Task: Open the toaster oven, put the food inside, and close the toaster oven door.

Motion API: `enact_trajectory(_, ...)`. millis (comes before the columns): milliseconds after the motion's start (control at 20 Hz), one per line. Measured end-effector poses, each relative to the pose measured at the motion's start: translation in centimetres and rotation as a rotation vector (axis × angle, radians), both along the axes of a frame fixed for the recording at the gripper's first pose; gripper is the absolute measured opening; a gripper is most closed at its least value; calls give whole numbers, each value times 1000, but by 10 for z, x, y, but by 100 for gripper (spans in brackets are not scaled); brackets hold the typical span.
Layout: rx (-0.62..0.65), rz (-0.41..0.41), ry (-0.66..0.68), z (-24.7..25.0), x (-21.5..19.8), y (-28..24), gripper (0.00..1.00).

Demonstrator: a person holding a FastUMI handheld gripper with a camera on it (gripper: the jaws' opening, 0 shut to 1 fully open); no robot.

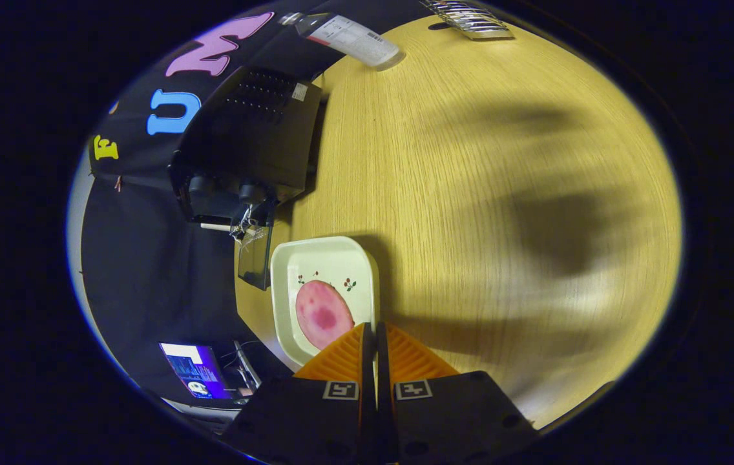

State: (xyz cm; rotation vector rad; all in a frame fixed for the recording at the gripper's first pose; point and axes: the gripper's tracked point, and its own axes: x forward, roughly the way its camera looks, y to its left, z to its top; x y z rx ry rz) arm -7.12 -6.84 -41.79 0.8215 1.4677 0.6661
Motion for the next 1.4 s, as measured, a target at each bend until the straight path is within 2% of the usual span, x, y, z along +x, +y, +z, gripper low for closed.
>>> enact_trajectory(150, -6, -23, -5, 10, 1, 0, 6)
enact_trajectory(350, -6, -96, -23, 45, 6, 14, 6)
enact_trajectory(750, -9, -260, -16, 113, 6, 100, 6)
enact_trajectory(1050, -44, -396, -8, 127, 20, 172, 6)
enact_trajectory(1400, -133, -597, 23, 125, 62, 223, 6)
